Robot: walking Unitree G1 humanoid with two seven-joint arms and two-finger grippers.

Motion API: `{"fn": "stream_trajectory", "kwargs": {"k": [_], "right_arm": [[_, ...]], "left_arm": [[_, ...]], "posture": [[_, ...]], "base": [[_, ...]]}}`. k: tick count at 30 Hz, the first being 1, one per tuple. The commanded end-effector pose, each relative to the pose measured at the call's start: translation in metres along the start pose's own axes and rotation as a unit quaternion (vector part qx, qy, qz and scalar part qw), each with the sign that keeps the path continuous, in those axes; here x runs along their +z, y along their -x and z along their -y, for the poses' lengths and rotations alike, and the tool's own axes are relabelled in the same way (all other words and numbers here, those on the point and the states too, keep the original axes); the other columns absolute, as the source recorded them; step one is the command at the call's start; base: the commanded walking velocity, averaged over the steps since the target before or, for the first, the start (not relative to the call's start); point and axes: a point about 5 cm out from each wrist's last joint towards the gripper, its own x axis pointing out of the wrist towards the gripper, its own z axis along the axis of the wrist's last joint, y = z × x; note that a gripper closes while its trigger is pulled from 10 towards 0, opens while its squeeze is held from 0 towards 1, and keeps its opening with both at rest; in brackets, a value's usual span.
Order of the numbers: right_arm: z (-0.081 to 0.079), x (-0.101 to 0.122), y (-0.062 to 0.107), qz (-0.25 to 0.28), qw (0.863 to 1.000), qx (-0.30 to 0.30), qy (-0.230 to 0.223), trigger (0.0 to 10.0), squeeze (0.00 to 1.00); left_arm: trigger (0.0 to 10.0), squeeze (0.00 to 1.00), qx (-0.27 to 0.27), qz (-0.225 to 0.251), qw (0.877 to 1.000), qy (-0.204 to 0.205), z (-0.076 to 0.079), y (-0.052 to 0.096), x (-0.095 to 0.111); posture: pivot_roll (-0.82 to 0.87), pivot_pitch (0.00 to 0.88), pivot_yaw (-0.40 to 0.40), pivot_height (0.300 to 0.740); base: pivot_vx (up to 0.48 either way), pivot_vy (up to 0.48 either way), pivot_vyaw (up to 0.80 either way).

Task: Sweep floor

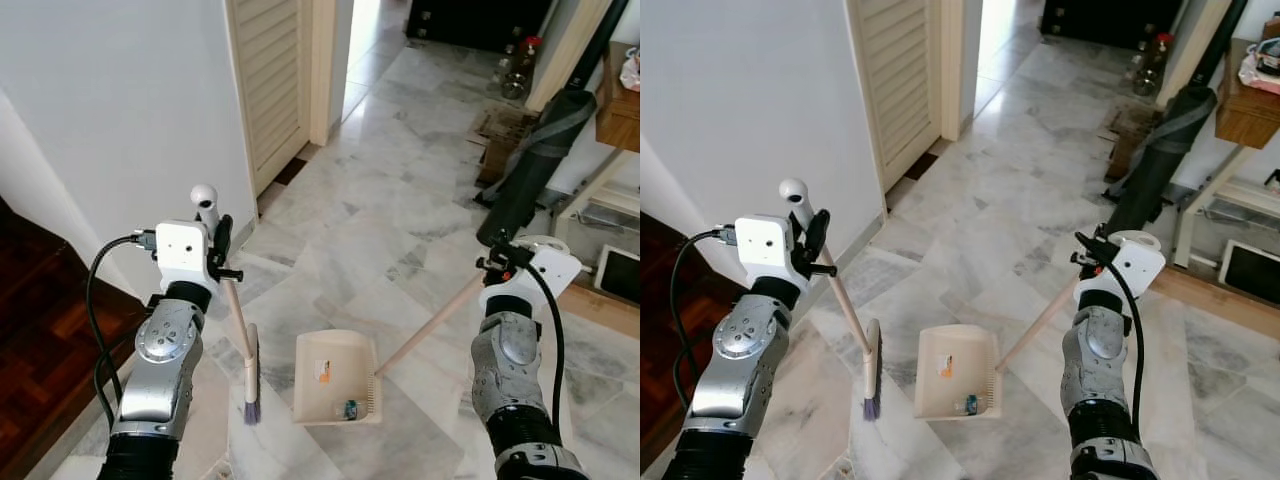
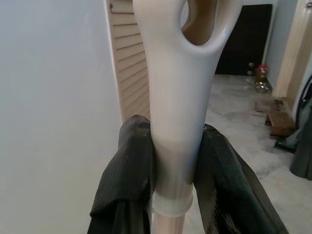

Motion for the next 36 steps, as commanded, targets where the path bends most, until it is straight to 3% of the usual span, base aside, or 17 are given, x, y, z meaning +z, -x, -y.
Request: {"fn": "stream_trajectory", "kwargs": {"k": [1, 12, 36], "right_arm": [[-0.004, 0.012, -0.003, 0.027, 1.0, 0.003, -0.01, 10.0, 0.0], [-0.004, 0.012, -0.003, 0.026, 1.0, 0.002, -0.007, 10.0, 0.0], [-0.008, 0.014, -0.001, 0.031, 0.999, 0.012, -0.002, 10.0, 0.0]], "left_arm": [[10.0, 0.0, 0.006, 0.032, 0.999, -0.007, -0.001, -0.005, 0.012], [10.0, 0.0, 0.004, 0.033, 0.999, -0.013, -0.001, -0.006, 0.012], [10.0, 0.0, -0.014, 0.038, 0.999, -0.012, 0.01, -0.007, 0.014]], "posture": [[0.09, 0.0, -0.023, 0.74], [0.08, 0.0, -0.02, 0.74], [0.09, 0.0, -0.016, 0.74]], "base": [[0.0, 0.368, -0.8], [0.0, 0.214, -0.8], [0.0, 0.0, 0.0]]}}
